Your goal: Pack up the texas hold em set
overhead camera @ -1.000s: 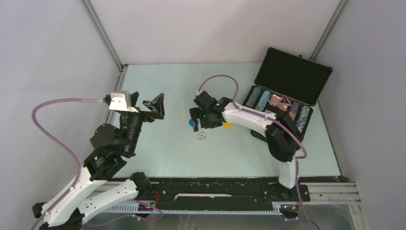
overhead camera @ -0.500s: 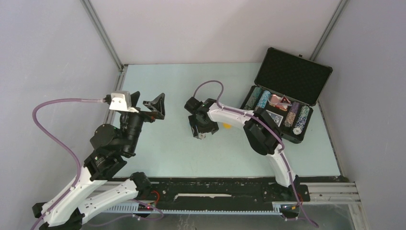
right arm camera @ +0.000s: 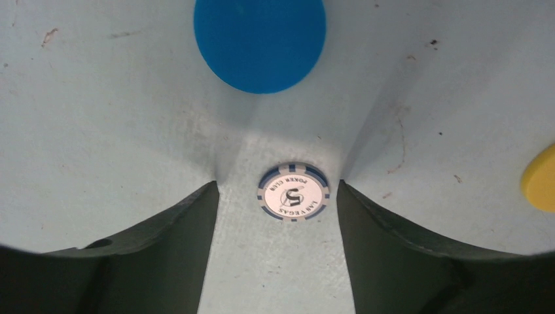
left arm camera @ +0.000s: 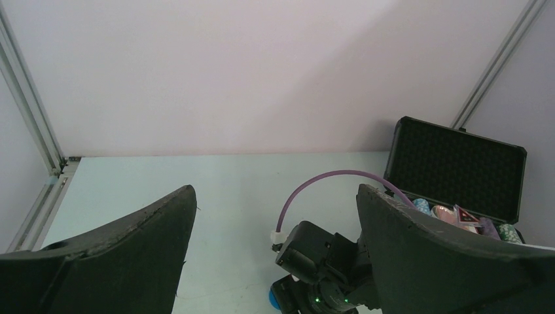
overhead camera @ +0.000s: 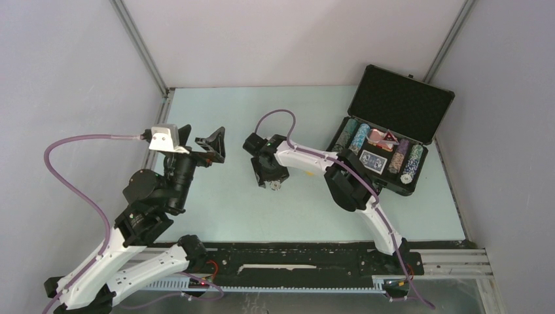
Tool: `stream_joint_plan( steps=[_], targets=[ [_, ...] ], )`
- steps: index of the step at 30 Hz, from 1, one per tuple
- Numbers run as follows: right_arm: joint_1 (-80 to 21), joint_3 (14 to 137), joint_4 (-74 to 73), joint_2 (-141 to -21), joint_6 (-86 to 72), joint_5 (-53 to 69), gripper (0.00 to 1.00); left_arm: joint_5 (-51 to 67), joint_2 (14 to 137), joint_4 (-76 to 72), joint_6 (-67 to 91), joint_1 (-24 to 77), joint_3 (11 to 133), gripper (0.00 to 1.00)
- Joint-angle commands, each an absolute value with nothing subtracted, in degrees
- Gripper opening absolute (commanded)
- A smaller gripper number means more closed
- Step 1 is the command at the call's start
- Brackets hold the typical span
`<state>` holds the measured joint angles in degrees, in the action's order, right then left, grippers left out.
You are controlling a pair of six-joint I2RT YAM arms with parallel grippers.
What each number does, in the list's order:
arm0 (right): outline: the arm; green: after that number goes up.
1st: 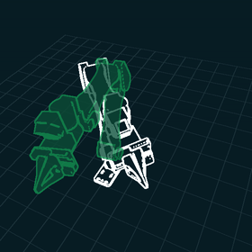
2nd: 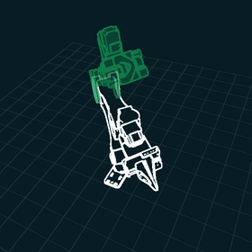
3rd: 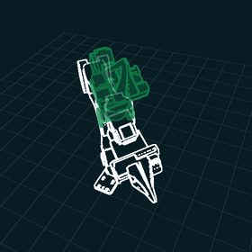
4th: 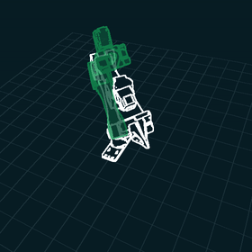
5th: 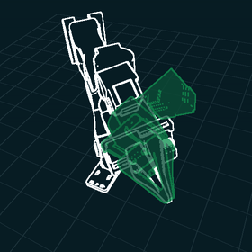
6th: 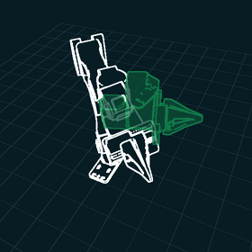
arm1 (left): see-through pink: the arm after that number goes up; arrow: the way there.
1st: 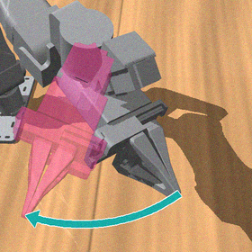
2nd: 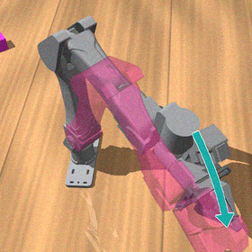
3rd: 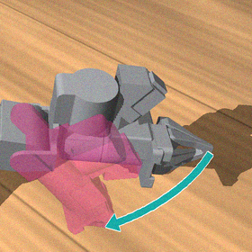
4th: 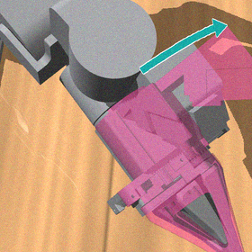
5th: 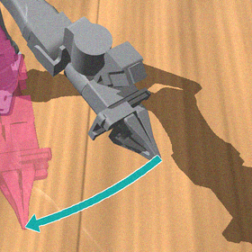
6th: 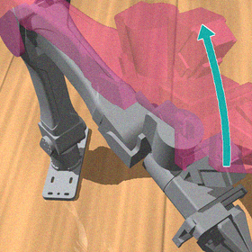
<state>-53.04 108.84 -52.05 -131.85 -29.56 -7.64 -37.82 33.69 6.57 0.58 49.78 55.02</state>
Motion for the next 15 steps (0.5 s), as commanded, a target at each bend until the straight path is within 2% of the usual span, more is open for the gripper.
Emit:
stream_joint_plan(
  steps=[1,15],
  targets=[
    [-53.3,108.7,-53.3,-131.9,-29.9,-8.8,0.7,-38.1,33.7,4.9,0.7,49.3,54.4,0.98],
    [-54.0,104.3,-52.4,-129.2,-30.5,-9.1,0.63,-37.0,33.9,5.4,1.0,49.4,54.6,0.97]
  ],
)
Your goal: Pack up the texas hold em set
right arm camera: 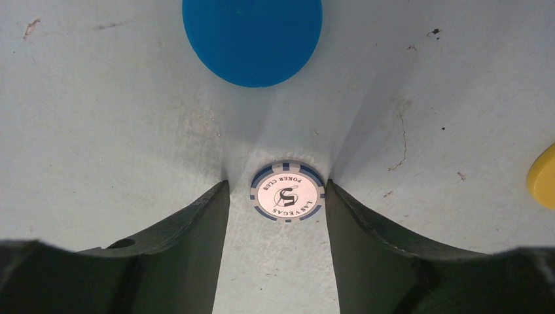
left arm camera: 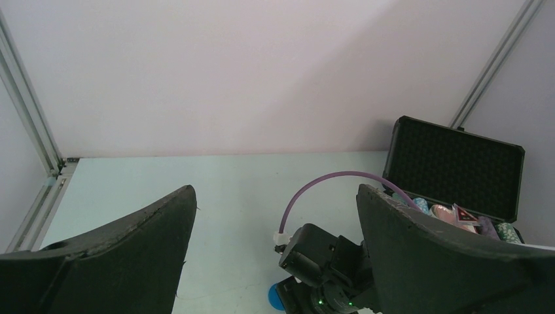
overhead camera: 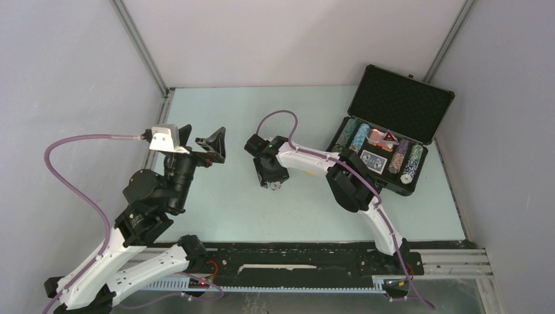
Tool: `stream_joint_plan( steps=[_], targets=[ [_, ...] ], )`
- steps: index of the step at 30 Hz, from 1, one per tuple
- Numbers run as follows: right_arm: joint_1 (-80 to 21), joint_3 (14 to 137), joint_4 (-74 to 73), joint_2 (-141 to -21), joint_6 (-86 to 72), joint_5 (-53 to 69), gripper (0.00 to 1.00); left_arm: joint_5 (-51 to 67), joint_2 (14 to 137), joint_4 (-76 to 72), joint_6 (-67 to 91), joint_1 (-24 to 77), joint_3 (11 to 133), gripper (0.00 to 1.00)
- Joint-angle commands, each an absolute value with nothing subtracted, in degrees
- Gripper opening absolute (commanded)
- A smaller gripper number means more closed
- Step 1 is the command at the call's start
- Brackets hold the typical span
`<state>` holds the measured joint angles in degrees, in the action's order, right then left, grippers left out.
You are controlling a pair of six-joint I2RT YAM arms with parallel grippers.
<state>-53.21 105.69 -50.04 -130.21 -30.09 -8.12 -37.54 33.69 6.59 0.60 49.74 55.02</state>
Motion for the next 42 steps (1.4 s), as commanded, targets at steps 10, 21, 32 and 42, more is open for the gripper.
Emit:
stream_joint_plan(
  steps=[10,21,32,42],
  targets=[
    [-53.7,104.3,-52.7,-129.3,-30.3,-10.3,0.43,-36.6,34.2,5.7,1.1,49.3,54.7,0.97],
    [-52.9,100.0,-49.2,-121.7,-30.4,-14.5,0.4,-36.5,35.1,5.7,1.1,49.3,54.5,0.97],
    [-48.2,86.5,-49.0,-106.3,-29.9,-22.0,0.41,-36.0,34.8,5.9,1.5,49.4,54.7,0.97],
    [-31.9,67.8,-50.1,-82.5,-28.5,-30.3,0.41,-35.1,34.6,6.0,2.3,49.3,54.6,0.98]
  ],
)
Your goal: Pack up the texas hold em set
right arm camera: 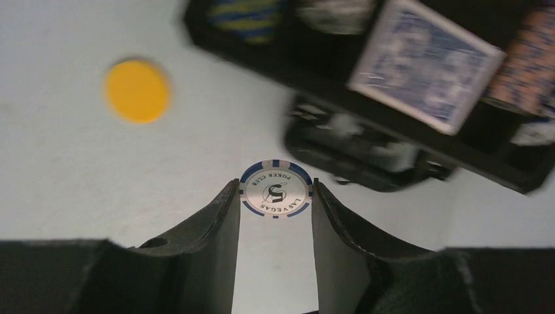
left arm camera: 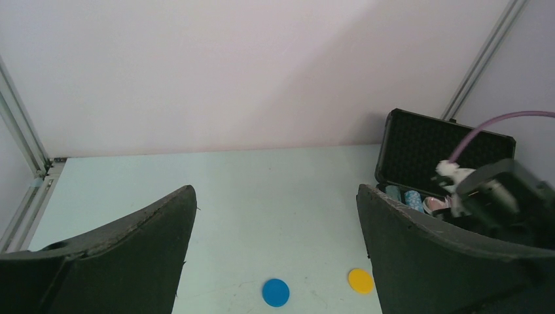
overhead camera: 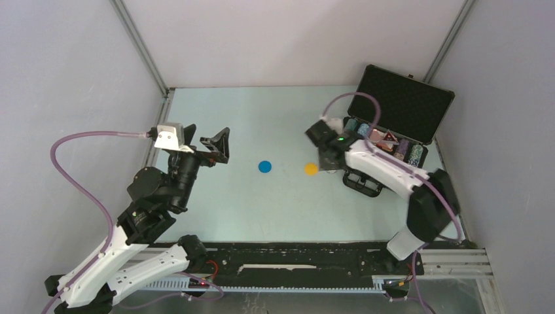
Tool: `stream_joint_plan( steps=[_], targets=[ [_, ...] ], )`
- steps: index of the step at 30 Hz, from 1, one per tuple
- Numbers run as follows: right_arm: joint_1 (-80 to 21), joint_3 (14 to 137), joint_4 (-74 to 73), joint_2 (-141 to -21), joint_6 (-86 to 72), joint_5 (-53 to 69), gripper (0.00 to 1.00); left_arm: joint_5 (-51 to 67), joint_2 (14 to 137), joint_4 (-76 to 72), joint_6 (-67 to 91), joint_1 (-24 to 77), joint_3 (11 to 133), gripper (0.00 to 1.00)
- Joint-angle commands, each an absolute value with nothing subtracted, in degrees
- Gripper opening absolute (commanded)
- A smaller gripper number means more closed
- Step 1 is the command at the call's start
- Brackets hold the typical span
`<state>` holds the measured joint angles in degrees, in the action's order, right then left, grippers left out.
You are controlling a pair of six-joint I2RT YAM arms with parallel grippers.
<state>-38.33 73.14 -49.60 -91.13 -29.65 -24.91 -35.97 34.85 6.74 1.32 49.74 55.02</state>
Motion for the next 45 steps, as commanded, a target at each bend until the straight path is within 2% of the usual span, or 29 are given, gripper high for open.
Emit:
stream_joint_plan(
  steps=[1,8,14,20,27,31,41,45],
  targets=[
    [-28.3,65.7,-49.2,-78.8,-28.4,-30.1,0.41,-35.1,34.5,6.0,2.4,49.3,54.6,0.97],
    [-8.0,51.2,-36.5,-62.8,-27.2,-22.6,0.42,-34.4,34.2,6.0,3.1,49.4,54.6,0.98],
    [7.4,45.0,-27.0,-61.5,-27.0,-16.3,0.42,-34.3,33.8,6.1,3.5,49.3,54.6,0.98],
    [14.8,37.1,-14.4,-60.8,-27.1,-13.0,0.46,-34.4,33.3,6.1,3.4,49.3,54.6,0.98],
    [15.5,32.7,-9.1,-61.2,-28.5,-13.6,0.48,-34.4,33.3,6.1,3.5,49.4,54.7,0.98],
    [16.0,31.2,-7.6,-61.3,-29.0,-13.1,0.53,-34.4,33.0,6.0,3.6,49.4,54.5,0.98],
    [16.7,31.4,-9.4,-59.9,-28.7,-11.4,0.65,-34.2,33.6,6.1,3.7,49.3,54.5,0.98],
    [16.8,32.6,-14.2,-57.3,-27.6,-10.9,0.65,-34.0,33.7,6.1,3.7,49.4,54.6,0.98]
  ],
)
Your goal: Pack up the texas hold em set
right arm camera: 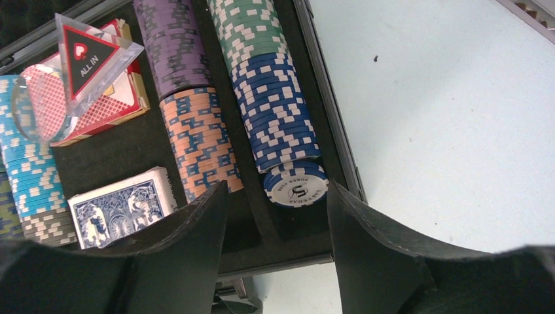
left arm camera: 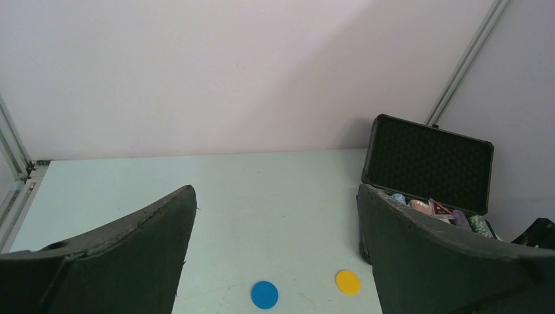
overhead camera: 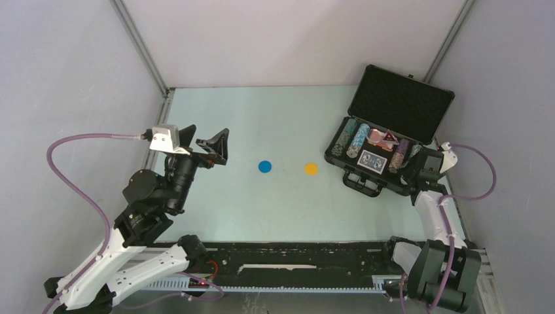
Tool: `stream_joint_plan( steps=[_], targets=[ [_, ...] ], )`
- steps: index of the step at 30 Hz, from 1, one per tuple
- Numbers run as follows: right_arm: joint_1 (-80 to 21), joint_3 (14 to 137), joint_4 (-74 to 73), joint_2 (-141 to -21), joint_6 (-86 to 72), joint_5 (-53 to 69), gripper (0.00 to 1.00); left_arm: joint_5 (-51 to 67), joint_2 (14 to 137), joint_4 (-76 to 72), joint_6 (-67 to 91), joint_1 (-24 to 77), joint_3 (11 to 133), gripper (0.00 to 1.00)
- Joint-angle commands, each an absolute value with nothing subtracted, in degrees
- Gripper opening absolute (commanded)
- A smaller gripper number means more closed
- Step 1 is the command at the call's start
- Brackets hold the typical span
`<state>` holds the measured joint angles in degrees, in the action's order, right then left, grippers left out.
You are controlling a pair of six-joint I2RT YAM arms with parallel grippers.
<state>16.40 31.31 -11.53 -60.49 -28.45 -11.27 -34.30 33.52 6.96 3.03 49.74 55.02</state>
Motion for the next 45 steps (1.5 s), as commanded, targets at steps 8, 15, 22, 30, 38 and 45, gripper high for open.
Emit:
stream_joint_plan(
  steps=[8,15,22,30,38,45],
  targets=[
    [22.8,33.0,-18.4,-58.7,-28.7,-2.7,0.28,-33.5,33.4,6.2,4.0,49.3,54.7,0.98],
    [23.4,33.1,-17.2,-64.4,-30.1,-1.2,0.14,-33.5,33.4,6.2,4.1,49.3,54.7,0.98],
    [24.0,32.8,-11.8,-66.9,-29.9,-1.4,0.13,-33.7,33.5,6.2,4.0,49.3,54.6,0.98],
    [24.2,33.2,-11.7,-66.8,-27.9,-0.6,0.28,-33.7,34.0,6.2,3.9,49.4,54.7,0.98],
    [24.2,34.9,-19.1,-59.2,-26.0,2.3,0.38,-33.5,34.2,6.2,3.9,49.3,54.7,0.98],
    [19.8,38.3,-23.6,-52.1,-19.4,7.3,0.63,-33.1,35.1,6.4,3.9,49.3,54.7,0.98]
  ],
)
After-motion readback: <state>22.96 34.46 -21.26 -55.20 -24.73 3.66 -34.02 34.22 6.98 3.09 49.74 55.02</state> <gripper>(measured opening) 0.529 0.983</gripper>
